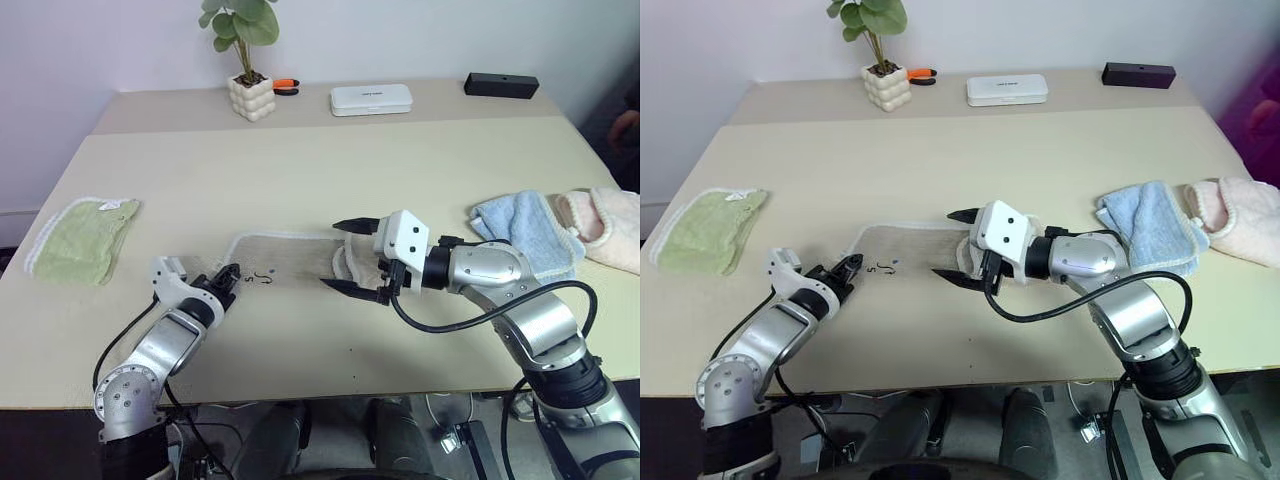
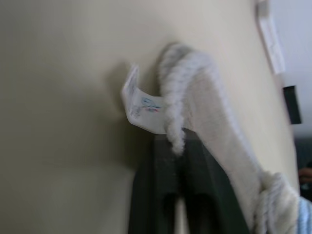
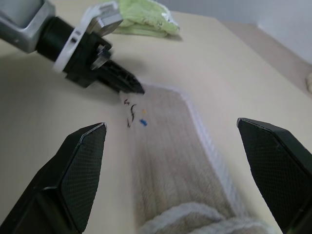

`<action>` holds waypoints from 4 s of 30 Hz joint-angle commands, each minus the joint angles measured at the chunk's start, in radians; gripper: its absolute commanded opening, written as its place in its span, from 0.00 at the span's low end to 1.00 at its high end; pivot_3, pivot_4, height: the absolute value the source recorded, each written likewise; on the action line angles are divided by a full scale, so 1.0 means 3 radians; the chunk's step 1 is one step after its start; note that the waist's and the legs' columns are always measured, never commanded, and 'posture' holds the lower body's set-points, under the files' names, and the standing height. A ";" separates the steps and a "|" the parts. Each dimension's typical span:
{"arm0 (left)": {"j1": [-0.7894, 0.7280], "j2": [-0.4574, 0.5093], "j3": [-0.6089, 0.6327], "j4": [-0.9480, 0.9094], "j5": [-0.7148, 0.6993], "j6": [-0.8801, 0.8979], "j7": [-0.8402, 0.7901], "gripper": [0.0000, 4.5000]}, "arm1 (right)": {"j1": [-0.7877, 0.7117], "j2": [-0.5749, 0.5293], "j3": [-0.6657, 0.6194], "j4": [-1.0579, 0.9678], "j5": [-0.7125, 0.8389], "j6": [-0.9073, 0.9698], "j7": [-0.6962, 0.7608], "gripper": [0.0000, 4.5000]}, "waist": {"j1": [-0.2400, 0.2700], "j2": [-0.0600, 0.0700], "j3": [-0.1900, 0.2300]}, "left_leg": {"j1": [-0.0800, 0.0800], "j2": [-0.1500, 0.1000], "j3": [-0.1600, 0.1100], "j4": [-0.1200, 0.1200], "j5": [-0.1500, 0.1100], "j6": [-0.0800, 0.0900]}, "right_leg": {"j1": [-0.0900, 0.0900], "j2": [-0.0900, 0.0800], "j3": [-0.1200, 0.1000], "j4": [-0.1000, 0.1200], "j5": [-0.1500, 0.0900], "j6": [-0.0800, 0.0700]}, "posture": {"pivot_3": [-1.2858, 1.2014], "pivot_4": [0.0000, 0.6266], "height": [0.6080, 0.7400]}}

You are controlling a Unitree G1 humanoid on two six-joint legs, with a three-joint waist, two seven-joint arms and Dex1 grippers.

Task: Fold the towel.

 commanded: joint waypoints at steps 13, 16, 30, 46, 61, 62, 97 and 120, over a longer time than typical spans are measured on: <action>-0.0108 0.1654 0.0177 -0.0485 0.0736 -0.0183 -0.1902 0.00 | 0.0130 -0.0267 -0.0308 0.0208 -0.0141 -0.0228 0.0046 0.98 | 0.0000 -0.0012 0.0003 | -0.0004 0.0012 0.0004 -0.0004 -0.0002 0.0002 | -0.0004 0.0017 0.0007 -0.0007 0.0003 -0.0011 | 0.52 0.24 1.00; -0.0369 0.1708 -0.0507 -0.0774 0.0951 -0.0016 -0.2243 0.00 | 0.0146 -0.0220 -0.0279 0.0269 -0.0188 -0.0284 0.0028 0.98 | 0.0002 -0.0012 0.0003 | -0.0004 0.0012 0.0002 -0.0004 -0.0001 0.0000 | -0.0005 0.0017 0.0006 -0.0006 0.0004 -0.0009 | 0.52 0.24 1.00; -0.0806 0.1205 -0.1561 -0.0287 0.2031 0.0094 -0.2624 0.13 | 0.0237 -0.0141 -0.0312 0.0216 -0.0272 -0.0284 -0.0054 0.98 | -0.0037 -0.0011 0.0003 | -0.0002 0.0027 0.0012 -0.0008 -0.0002 -0.0005 | -0.0010 0.0030 0.0014 -0.0006 0.0007 -0.0012 | 0.52 0.24 1.00; -0.0423 0.1628 -0.0179 -0.0419 0.1476 0.0059 -0.2578 0.35 | -0.0096 0.0258 -0.0460 0.0292 0.0191 0.0212 -0.0190 0.25 | -0.0087 -0.0011 0.0003 | -0.0002 0.0039 0.0012 -0.0007 -0.0004 -0.0011 | -0.0013 0.0041 0.0014 -0.0005 0.0011 -0.0019 | 0.52 0.24 1.00; -0.0255 0.1135 -0.1419 0.0287 0.3225 -0.0700 -0.2723 0.12 | -0.0197 0.1035 0.0484 0.1578 -0.0718 0.0043 -0.0715 0.01 | -0.0104 -0.0006 -0.0003 | -0.0005 0.0042 0.0020 -0.0010 -0.0002 -0.0019 | -0.0026 0.0044 0.0017 -0.0002 0.0015 -0.0024 | 0.52 0.24 1.00; -0.0193 0.1097 -0.1304 0.0206 0.3144 -0.0768 -0.2772 0.12 | -0.0190 0.1025 0.0388 0.1475 -0.0628 0.0099 -0.0681 0.01 | -0.0103 -0.0006 -0.0003 | -0.0004 0.0043 0.0021 -0.0010 -0.0003 -0.0020 | -0.0026 0.0044 0.0018 -0.0001 0.0015 -0.0024 | 0.52 0.24 1.00; 0.0741 0.1406 -0.0632 -0.0812 0.3000 -0.1201 -0.3617 0.12 | -0.0494 0.2016 -0.1192 0.1172 0.1076 0.2431 -0.1468 0.00 | -0.0127 -0.0004 -0.0001 | -0.0006 0.0055 0.0028 -0.0012 -0.0010 -0.0013 | -0.0032 0.0052 0.0018 -0.0001 0.0019 -0.0031 | 0.52 0.24 1.00; -0.0383 0.1089 -0.1410 0.0242 0.3326 -0.1535 -0.4161 0.12 | 0.0250 0.1088 -0.3958 0.0247 0.2035 0.2536 -0.3422 0.00 | -0.0114 0.0012 -0.0004 | -0.0005 0.0061 0.0050 -0.0011 -0.0015 -0.0005 | -0.0034 0.0049 0.0023 0.0000 0.0021 -0.0032 | 0.52 0.24 1.00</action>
